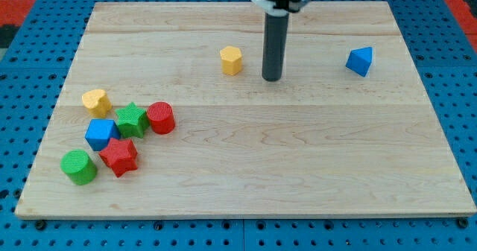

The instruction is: Move the yellow hexagon towards the top center of the board

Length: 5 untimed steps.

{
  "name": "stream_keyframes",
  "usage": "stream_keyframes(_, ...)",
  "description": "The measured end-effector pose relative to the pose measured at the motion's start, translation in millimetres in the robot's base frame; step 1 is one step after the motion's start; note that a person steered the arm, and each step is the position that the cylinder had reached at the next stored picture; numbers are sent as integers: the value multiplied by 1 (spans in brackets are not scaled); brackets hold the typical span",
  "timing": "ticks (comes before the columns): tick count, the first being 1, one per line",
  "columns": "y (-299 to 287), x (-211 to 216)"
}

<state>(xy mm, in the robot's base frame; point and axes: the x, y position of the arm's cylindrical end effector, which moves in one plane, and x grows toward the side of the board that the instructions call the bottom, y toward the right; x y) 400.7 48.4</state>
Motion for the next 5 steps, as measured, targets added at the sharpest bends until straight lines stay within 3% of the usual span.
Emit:
stream_keyframes(1,-59,-3)
stream_keyframes(2,-76,-34)
stream_keyframes(5,-55,-44)
